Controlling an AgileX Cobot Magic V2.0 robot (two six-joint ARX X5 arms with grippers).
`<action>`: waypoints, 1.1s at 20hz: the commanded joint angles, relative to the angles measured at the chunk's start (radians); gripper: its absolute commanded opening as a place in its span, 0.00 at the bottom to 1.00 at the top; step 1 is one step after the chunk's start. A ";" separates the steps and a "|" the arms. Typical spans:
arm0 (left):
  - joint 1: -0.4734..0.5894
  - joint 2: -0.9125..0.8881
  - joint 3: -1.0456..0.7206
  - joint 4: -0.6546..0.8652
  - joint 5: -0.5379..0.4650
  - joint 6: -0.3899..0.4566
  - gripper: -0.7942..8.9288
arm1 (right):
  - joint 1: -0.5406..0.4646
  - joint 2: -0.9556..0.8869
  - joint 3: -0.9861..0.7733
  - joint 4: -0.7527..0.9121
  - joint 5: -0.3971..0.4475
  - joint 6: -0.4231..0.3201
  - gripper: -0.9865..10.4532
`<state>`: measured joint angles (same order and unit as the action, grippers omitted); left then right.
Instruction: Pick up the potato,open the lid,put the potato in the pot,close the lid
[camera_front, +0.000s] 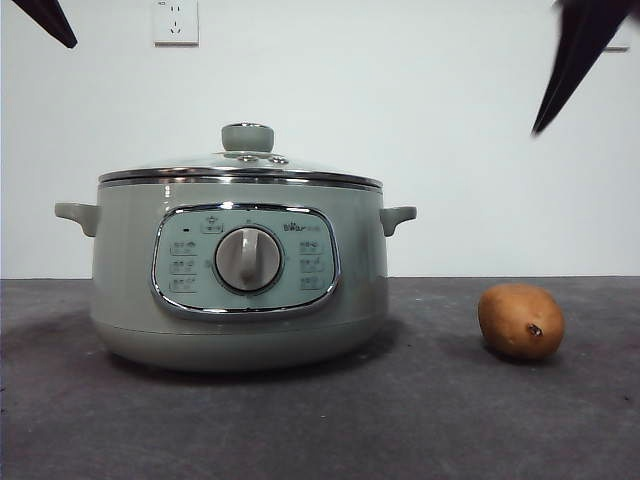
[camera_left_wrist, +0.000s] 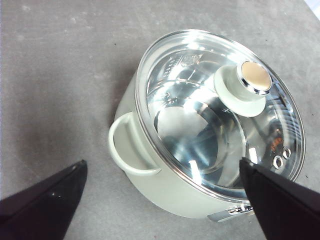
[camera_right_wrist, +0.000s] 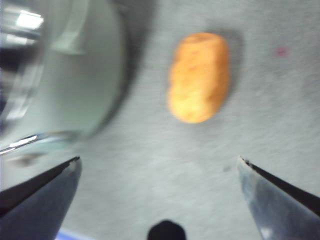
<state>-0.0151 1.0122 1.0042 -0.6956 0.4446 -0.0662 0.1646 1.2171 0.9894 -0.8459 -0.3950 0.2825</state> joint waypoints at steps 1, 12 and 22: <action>0.000 0.002 0.003 0.000 0.005 0.023 0.70 | 0.059 0.147 0.091 -0.026 0.113 -0.025 0.73; 0.000 0.005 0.003 -0.056 0.000 0.071 0.70 | 0.157 0.545 0.227 0.066 0.329 -0.024 0.72; -0.023 0.057 0.006 -0.027 0.000 0.063 0.69 | 0.157 0.600 0.230 0.090 0.324 -0.078 0.08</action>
<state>-0.0326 1.0653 1.0058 -0.7284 0.4397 -0.0090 0.3202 1.8133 1.2175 -0.7551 -0.0708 0.2237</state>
